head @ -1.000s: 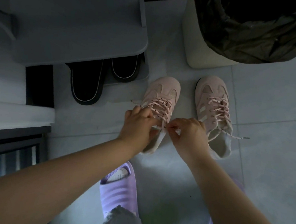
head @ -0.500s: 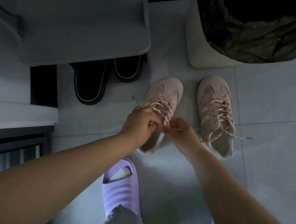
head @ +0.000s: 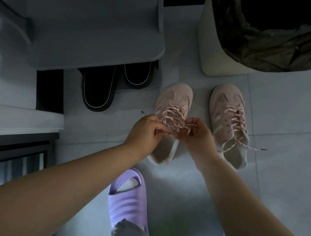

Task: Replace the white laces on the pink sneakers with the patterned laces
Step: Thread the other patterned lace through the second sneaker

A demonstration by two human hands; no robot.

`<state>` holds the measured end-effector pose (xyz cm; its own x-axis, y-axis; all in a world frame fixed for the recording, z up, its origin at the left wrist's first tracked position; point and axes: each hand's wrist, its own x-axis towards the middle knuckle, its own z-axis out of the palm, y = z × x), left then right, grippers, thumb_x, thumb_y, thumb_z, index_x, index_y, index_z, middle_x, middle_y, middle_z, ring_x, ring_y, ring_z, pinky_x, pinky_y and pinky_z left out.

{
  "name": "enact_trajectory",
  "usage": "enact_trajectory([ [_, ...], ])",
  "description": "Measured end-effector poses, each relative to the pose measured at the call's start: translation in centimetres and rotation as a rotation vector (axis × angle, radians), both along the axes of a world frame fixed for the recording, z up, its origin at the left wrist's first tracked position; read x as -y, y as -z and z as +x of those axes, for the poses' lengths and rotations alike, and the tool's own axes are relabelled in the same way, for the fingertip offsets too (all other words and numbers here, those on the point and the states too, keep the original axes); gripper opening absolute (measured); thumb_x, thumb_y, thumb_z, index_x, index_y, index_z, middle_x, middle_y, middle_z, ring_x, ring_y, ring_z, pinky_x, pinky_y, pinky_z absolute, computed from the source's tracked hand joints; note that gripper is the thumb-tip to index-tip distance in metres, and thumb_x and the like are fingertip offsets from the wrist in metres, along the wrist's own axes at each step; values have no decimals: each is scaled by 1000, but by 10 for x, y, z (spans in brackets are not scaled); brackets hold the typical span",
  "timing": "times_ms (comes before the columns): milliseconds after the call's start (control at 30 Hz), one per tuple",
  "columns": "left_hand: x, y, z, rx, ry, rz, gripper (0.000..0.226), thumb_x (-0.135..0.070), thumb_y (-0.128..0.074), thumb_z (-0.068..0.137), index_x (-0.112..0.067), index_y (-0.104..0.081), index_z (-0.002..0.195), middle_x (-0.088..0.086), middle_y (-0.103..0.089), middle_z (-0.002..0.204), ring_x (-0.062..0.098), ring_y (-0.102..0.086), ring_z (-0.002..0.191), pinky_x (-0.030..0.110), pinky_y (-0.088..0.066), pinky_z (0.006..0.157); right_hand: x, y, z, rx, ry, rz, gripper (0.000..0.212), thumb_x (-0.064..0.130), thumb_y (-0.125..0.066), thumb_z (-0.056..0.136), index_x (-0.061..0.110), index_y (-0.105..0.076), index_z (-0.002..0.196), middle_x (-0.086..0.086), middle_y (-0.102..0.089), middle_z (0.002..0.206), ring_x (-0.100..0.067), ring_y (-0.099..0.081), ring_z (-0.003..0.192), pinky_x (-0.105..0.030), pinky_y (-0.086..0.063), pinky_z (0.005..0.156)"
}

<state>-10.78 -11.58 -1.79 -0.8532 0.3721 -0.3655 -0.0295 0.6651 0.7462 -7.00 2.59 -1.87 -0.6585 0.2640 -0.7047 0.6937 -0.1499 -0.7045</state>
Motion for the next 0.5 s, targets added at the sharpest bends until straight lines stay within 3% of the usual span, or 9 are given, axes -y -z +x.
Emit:
enact_trajectory([
  [167, 18, -8, -3, 31, -57, 41, 10, -10, -72, 75, -9, -74, 85, -9, -49, 72, 5, -49, 69, 11, -37, 67, -2, 4, 0, -73, -36, -27, 40, -15, -68, 71, 20, -52, 83, 0, -58, 68, -6, -55, 60, -18, -48, 63],
  [267, 31, -13, 2, 78, -159, 108, 10, -5, -72, 75, -10, -73, 84, -10, -52, 77, -3, -55, 70, 3, -38, 67, 2, 5, 4, -84, -167, 22, 38, -7, -73, 70, 20, -53, 87, 2, -57, 69, -4, -52, 61, -14, -45, 59],
  [367, 36, -23, 4, 296, -280, 348, 12, 5, -62, 80, -6, -66, 79, -11, -67, 87, -9, -61, 79, 5, -44, 73, 5, 9, 9, -99, -277, 251, 36, 2, -74, 72, 20, -51, 93, 6, -57, 69, -7, -52, 57, -18, -44, 57],
  [500, 37, -29, 3, 594, -378, 608, 21, 5, -44, 91, -8, -50, 75, -4, -73, 88, 7, -66, 89, 16, -51, 81, 11, 7, 10, -151, -276, 439, 37, 5, -67, 74, 33, -45, 85, 9, -58, 73, -20, -59, 66, -38, -51, 65],
])
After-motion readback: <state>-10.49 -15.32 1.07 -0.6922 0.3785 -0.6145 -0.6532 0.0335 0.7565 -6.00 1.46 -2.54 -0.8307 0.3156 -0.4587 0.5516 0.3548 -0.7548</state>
